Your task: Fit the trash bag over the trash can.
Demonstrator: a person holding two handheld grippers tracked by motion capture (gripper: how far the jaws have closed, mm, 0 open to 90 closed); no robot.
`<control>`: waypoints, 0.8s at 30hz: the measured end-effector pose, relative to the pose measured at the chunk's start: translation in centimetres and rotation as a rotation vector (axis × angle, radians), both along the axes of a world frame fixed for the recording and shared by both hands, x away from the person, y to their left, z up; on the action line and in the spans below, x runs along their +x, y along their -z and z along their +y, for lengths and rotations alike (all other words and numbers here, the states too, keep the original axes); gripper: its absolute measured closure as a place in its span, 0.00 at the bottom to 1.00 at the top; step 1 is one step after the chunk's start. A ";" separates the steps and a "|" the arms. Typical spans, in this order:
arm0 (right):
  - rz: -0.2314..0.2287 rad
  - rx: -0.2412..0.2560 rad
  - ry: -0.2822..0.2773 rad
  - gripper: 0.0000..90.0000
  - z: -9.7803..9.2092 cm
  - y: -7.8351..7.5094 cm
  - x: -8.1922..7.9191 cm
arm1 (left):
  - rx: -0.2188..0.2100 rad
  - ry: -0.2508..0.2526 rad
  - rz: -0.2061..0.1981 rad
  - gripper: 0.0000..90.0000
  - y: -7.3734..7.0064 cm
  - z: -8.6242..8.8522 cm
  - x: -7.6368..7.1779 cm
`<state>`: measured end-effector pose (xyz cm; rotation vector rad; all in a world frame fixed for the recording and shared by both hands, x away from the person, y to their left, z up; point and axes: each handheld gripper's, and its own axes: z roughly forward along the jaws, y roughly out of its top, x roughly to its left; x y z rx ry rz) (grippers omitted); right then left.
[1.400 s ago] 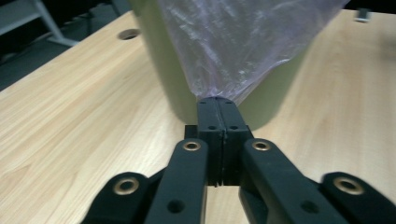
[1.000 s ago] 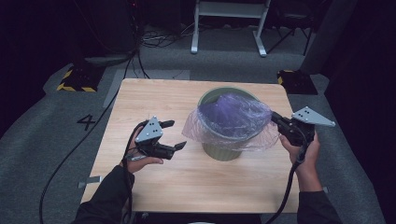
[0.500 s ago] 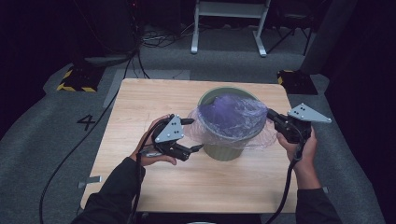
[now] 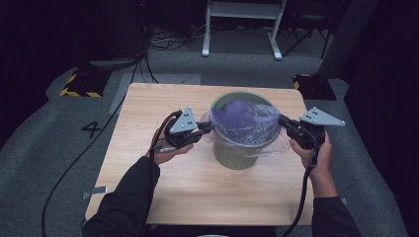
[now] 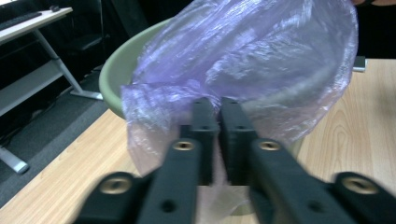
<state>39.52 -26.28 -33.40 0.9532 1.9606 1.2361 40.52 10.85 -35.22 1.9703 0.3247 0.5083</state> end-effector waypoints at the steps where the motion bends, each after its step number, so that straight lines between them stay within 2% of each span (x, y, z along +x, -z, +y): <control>1: -0.001 -0.003 0.002 1.00 0.0 0.0 0.0 | -0.011 -0.007 0.001 1.00 -0.1 0.2 0.3; 6: 0.000 -0.005 0.017 1.00 -0.3 0.1 0.5 | -0.094 -0.022 0.072 1.00 -0.5 0.7 1.9; 7: 0.003 0.000 0.021 1.00 -0.5 0.2 0.6 | -0.094 -0.022 0.072 1.00 -0.5 0.7 1.9; 9: 0.008 0.006 0.025 1.00 -0.7 0.3 1.0 | -0.138 -0.036 0.119 1.00 -0.5 1.0 3.2; 12: -0.001 0.012 0.023 1.00 -0.9 0.4 1.4 | -0.147 -0.050 0.138 1.00 -0.5 0.9 4.0; 13: -0.009 0.005 0.028 1.00 -1.0 0.5 1.5 | -0.157 -0.067 0.148 1.00 -0.4 0.9 4.8; 14: -0.009 0.005 0.028 1.00 -1.0 0.5 1.5 | -0.157 -0.067 0.148 1.00 -0.4 0.9 4.8; 15: -0.021 -0.004 0.042 1.00 -1.2 0.6 1.9 | -0.153 -0.081 0.158 1.00 -0.3 0.7 5.5; 17: -0.025 0.003 0.055 1.00 -1.5 0.8 2.3 | -0.155 -0.083 0.163 1.00 -0.2 0.7 5.8; 19: -0.023 0.023 0.054 1.00 -1.9 0.9 2.8 | -0.164 -0.097 0.176 1.00 0.0 0.6 6.8; 24: -0.011 0.016 0.081 0.99 -2.2 1.4 3.9 | -0.153 -0.129 0.199 1.00 0.8 0.3 8.5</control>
